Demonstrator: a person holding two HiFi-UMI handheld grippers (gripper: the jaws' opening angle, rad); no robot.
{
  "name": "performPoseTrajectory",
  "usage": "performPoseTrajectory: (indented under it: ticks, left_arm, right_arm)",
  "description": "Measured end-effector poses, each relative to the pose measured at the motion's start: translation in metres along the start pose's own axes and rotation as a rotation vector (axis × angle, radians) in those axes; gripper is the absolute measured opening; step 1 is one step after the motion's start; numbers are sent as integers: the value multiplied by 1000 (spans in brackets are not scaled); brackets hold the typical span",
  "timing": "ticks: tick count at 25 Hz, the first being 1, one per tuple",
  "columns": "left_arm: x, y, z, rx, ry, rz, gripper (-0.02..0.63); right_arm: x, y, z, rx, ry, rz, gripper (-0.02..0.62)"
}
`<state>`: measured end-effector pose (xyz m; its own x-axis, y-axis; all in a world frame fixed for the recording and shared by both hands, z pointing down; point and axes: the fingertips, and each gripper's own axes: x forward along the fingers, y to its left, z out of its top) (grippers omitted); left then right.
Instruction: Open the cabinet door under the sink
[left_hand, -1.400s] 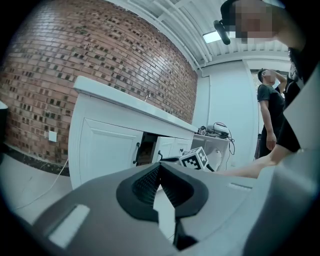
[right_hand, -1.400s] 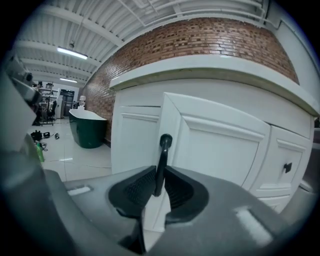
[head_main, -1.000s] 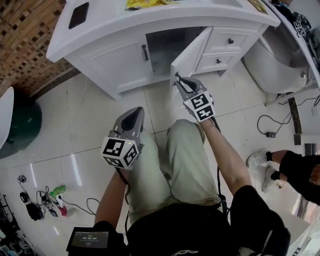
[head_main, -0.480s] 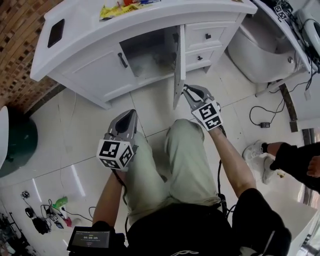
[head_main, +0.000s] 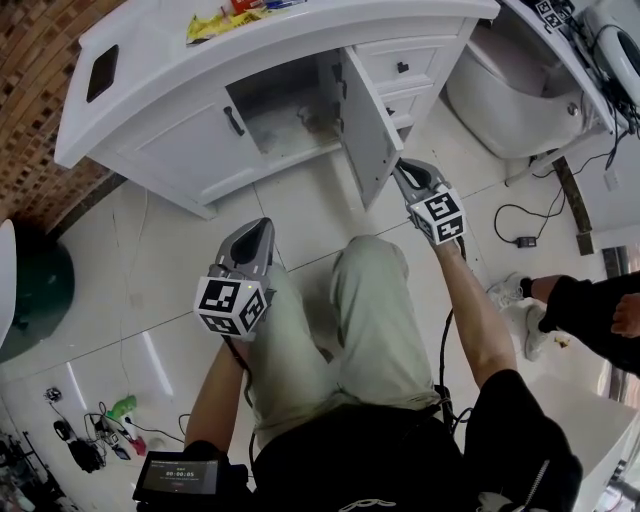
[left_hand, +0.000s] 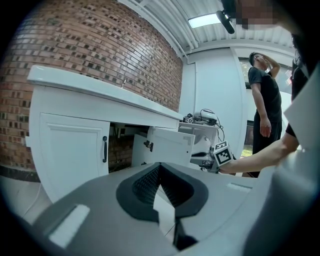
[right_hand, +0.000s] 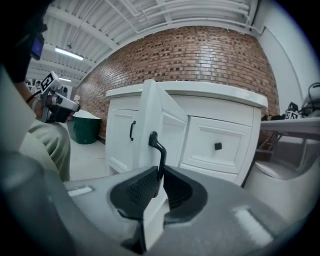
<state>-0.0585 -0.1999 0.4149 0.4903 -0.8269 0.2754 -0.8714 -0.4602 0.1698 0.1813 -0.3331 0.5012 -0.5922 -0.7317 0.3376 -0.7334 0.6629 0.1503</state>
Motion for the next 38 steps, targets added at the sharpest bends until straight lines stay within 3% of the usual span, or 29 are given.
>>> performPoseTrajectory:
  ticks: [6,10,14,17,21,26,32,38]
  left_arm:
    - [-11,-19,-10,17,34,-10,17]
    - [-27,-35,-11,20,21,-17,16]
    - [-50,-56,-16,33,12,-21,17]
    - [-74,-74,-20,44,-1,-17,17]
    - [-112,-98,-26,39,-35,-6,17]
    - [-158,-131,-37,63,-66,11,15]
    - [-211,-154,-51,51,-108,47,15]
    - [-240,-170,-60,35,-134,55,15]
  right_arm:
    - [-9,-33,-17,116,-9,-26,14]
    - [-30,-25,-10,120,-8,-113,35]
    - [-80,31,15,124,-49,-86,35]
    - [-125,89,46,132,-94,-15,-8]
    - [-179,173,77,149,-127,105,-8]
    - [-224,255,84,161,-127,190,-8]
    - [-260,295,81,213,-148,226,-8]
    - [-280,318,66,150,-104,218,-9]
